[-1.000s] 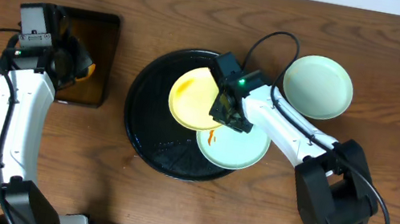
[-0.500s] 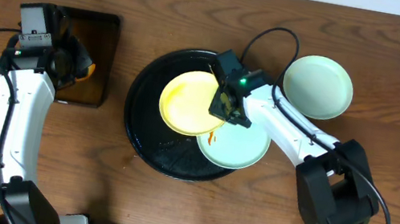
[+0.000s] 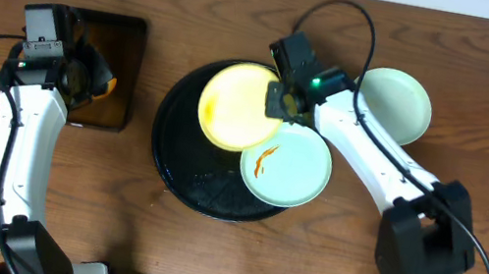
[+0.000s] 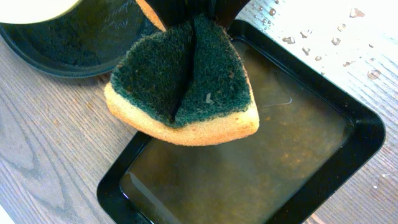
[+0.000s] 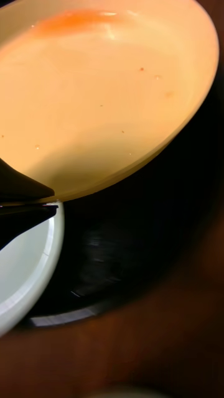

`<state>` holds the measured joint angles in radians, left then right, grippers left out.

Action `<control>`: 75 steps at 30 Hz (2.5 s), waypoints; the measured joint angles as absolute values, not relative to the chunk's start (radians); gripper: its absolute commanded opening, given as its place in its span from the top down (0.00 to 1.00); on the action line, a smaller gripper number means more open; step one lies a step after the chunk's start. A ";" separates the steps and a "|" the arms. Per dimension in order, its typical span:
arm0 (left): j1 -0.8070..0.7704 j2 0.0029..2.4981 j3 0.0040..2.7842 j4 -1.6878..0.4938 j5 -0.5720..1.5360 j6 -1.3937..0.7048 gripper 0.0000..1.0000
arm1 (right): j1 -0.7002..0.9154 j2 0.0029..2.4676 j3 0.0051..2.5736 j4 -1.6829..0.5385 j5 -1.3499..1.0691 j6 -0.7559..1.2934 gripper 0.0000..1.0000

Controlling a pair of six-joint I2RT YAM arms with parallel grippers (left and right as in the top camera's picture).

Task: Clean dirty plates on tray and stack at the side
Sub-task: 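Lift the yellow plate with the right gripper and stack it on the light-blue plate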

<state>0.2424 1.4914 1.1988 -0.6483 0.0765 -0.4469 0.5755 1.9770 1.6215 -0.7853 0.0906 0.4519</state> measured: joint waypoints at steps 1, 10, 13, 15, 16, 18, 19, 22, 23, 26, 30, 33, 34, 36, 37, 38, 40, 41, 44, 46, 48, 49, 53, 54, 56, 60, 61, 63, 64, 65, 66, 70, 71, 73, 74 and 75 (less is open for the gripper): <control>0.242 1.491 1.199 -0.648 0.076 -0.447 0.92 | 0.577 1.969 1.638 -0.785 0.108 0.415 0.99; 0.242 1.491 1.199 -0.648 0.076 -0.447 0.92 | 0.635 1.954 1.690 -0.744 0.352 0.123 0.99; 0.242 1.491 1.199 -0.648 0.076 -0.447 0.92 | 0.675 1.954 1.690 -0.711 0.467 0.051 0.99; 0.242 1.491 1.199 -0.648 0.076 -0.447 0.92 | 0.710 1.955 1.690 -0.680 0.548 -0.001 0.99; 0.242 1.491 1.199 -0.648 0.076 -0.447 0.92 | 0.726 1.955 1.690 -0.660 0.590 -0.027 0.99; 0.242 1.491 1.199 -0.648 0.076 -0.447 0.92 | 0.759 1.954 1.690 -0.619 0.665 -0.075 0.99; 0.242 1.491 1.199 -0.648 0.076 -0.447 0.92 | 0.778 1.954 1.690 -0.593 0.704 -0.106 0.99; 0.242 1.491 1.199 -0.648 0.076 -0.447 0.92 | 0.820 1.954 1.690 -0.523 0.797 -0.191 0.99; 0.242 1.491 1.199 -0.648 0.076 -0.447 0.92 | 0.836 1.954 1.690 -0.498 0.831 -0.228 0.99; 0.242 1.491 1.199 -0.648 0.076 -0.447 0.92 | 0.876 1.955 1.690 -0.419 0.913 -0.345 0.99; 0.242 1.491 1.199 -0.648 0.076 -0.447 0.92 | 0.918 1.954 1.692 -0.336 0.985 -0.517 0.99; 0.242 1.491 1.199 -0.648 0.077 -0.447 0.92 | 0.946 1.955 1.692 -0.257 1.029 -0.647 0.99; 0.242 1.491 1.199 -0.648 0.076 -0.447 0.92 | 0.955 1.955 1.692 -0.234 1.040 -0.683 0.99; 0.242 1.491 1.199 -0.648 0.076 -0.447 0.92 | 0.967 1.955 1.692 -0.202 1.061 -0.748 0.99; 0.242 1.491 1.199 -0.648 0.076 -0.447 0.92 | 0.974 1.955 1.693 -0.192 1.071 -0.775 0.99; 0.242 1.491 1.199 -0.648 0.076 -0.447 0.92 | 0.978 1.954 1.693 -0.189 1.081 -0.804 0.99; 0.242 1.491 1.199 -0.649 0.076 -0.447 0.92 | 0.985 1.955 1.693 -0.189 1.092 -0.831 0.99; 0.242 1.491 1.199 -0.648 0.076 -0.447 0.92 | 0.985 1.955 1.693 -0.189 1.097 -0.841 0.99; 0.242 1.491 1.199 -0.648 0.076 -0.447 0.92 | 0.986 1.955 1.693 -0.189 1.115 -0.843 0.99; 0.242 1.491 1.199 -0.649 0.076 -0.447 0.92 | 0.985 1.955 1.693 -0.190 1.128 -0.825 0.99; 0.242 1.491 1.199 -0.649 0.076 -0.447 0.92 | 0.984 1.955 1.693 -0.199 1.143 -0.798 0.99; 0.242 1.491 1.199 -0.649 0.076 -0.447 0.92 | 0.983 1.955 1.693 -0.214 1.157 -0.759 0.99; 0.242 1.491 1.199 -0.649 0.076 -0.447 0.92 | 0.968 1.955 1.694 -0.293 1.176 -0.609 0.99; 0.242 1.491 1.199 -0.649 0.077 -0.447 0.92 | 0.961 1.955 1.694 -0.318 1.175 -0.571 0.99; 0.242 1.491 1.199 -0.651 0.077 -0.447 0.92 | 0.947 1.954 1.696 -0.380 1.159 -0.487 0.99; 0.242 1.491 1.199 -0.651 0.076 -0.447 0.92 | 0.906 1.954 1.700 -0.532 1.039 -0.299 0.99; 0.242 1.491 1.199 -0.652 0.076 -0.447 0.92 | 0.892 1.955 1.701 -0.575 0.988 -0.242 0.99; 0.242 1.491 1.199 -0.651 0.076 -0.447 0.92 | 0.863 1.954 1.708 -0.638 0.895 -0.147 0.99; 0.242 1.491 1.199 -0.652 0.076 -0.447 0.92 | 0.842 1.955 1.720 -0.686 0.824 -0.087 0.99; 0.242 1.491 1.199 -0.652 0.076 -0.447 0.92 | 0.815 1.954 1.736 -0.722 0.747 -0.029 0.99; 0.242 1.491 1.199 -0.651 0.076 -0.447 0.92 | 0.792 1.954 1.753 -0.744 0.686 0.007 0.99; 0.242 1.491 1.199 -0.653 0.076 -0.447 0.92 | 0.616 1.946 1.841 -0.800 0.343 0.184 0.99; 0.242 1.491 1.199 -0.653 0.076 -0.447 0.92 | 0.565 1.942 1.850 -0.814 0.284 0.218 0.99; 0.242 1.491 1.199 -0.654 0.076 -0.447 0.92 | 0.472 1.935 1.855 -0.859 0.174 0.277 0.99; 0.242 1.491 1.199 -0.654 0.076 -0.447 0.92 | 0.415 1.933 1.855 -0.887 0.131 0.305 0.99; 0.242 1.491 1.199 -0.654 0.076 -0.447 0.92 | 0.359 1.933 1.855 -0.910 0.102 0.327 0.99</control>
